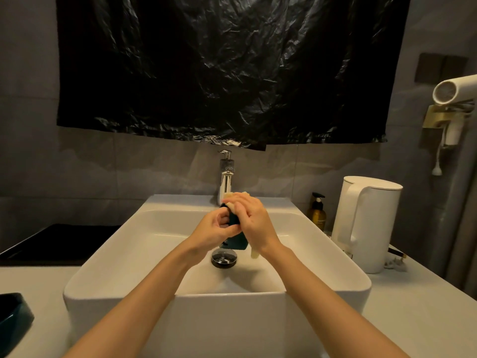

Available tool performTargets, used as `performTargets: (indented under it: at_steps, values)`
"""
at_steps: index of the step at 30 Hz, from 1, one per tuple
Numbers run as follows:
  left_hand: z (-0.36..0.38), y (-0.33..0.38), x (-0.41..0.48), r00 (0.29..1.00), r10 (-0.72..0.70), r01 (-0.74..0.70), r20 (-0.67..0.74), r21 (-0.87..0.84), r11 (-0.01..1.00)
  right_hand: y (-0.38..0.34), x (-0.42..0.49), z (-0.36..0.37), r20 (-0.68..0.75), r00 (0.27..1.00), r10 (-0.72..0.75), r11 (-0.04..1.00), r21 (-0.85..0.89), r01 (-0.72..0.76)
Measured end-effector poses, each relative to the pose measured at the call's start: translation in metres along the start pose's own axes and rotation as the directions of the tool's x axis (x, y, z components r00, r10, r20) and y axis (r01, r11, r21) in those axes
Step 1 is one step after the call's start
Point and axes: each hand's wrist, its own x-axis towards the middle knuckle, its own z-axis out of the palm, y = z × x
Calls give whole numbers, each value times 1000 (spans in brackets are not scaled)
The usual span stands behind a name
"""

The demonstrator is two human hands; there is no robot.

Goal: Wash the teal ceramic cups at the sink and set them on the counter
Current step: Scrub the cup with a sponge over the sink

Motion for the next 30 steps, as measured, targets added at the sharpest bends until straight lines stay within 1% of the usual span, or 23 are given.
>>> performTargets:
  at_steps: [1,3,6,7,9,11,12,14,15,16,17,18,19,20,21,22,23,24,25,27,28,30]
  values:
    - [-2,1,-1,1000,13,-13,-17,-20,1000,-2,-3,0,26,998,-53,998,-44,54]
    - [-3,2,-2,999,36,-36,-35,-23,999,-5,-4,0,40,996,-77,993,-92,80]
    - [0,3,-4,999,51,-51,1,10,999,-4,2,-2,-49,996,-78,993,-94,73]
    - [1,3,-4,999,47,-48,28,38,998,-4,3,-3,-71,997,-41,997,-60,37]
    - [6,1,-4,998,26,-31,61,77,997,0,5,-5,-89,990,108,993,62,-103]
    - [8,0,-6,997,21,-28,69,108,994,2,7,-6,-77,957,281,942,214,-259]
    - [8,-1,-6,997,27,-37,76,136,990,2,8,-6,-83,934,349,911,262,-317]
    - [9,-3,-6,993,48,-67,104,193,979,2,10,-7,-83,886,456,858,305,-412]
    - [9,-3,-7,991,57,-83,120,218,972,2,11,-8,-69,870,489,838,314,-446]
    - [9,-3,-8,990,61,-90,126,239,967,1,11,-8,-57,869,491,835,316,-451]
    - [9,-4,-8,990,66,-95,124,244,965,-1,10,-9,-62,893,446,859,310,-408]
    - [9,-5,-8,990,82,-108,118,239,965,-1,8,-8,-92,937,338,912,277,-302]
    - [8,-5,-7,989,102,-124,106,233,965,-2,5,-8,-126,974,186,964,214,-156]
    - [8,-6,-6,989,117,-135,92,228,964,-3,3,-7,-138,990,37,991,135,-19]
    - [8,-7,-6,989,126,-142,83,233,962,-2,2,-6,-129,990,-54,996,61,62]
    - [8,-8,-5,988,133,-149,82,245,958,0,4,-6,-116,991,-68,997,17,71]
    - [8,-8,-5,987,139,-157,86,266,951,2,5,-6,-105,994,-24,1000,12,25]
    - [8,-9,-5,985,143,-166,99,287,943,2,6,-8,-104,993,57,998,48,-52]
    - [8,-10,-5,982,145,-175,118,306,936,2,7,-9,-101,982,162,981,126,-149]
    - [9,-10,-6,979,137,-178,149,313,933,-3,9,-12,-65,923,380,888,305,-344]
    - [9,-10,-6,980,129,-171,153,307,936,-5,10,-14,-43,887,459,835,363,-414]
    - [10,-8,-6,980,124,-163,154,279,946,-10,9,-18,29,820,571,712,480,-513]
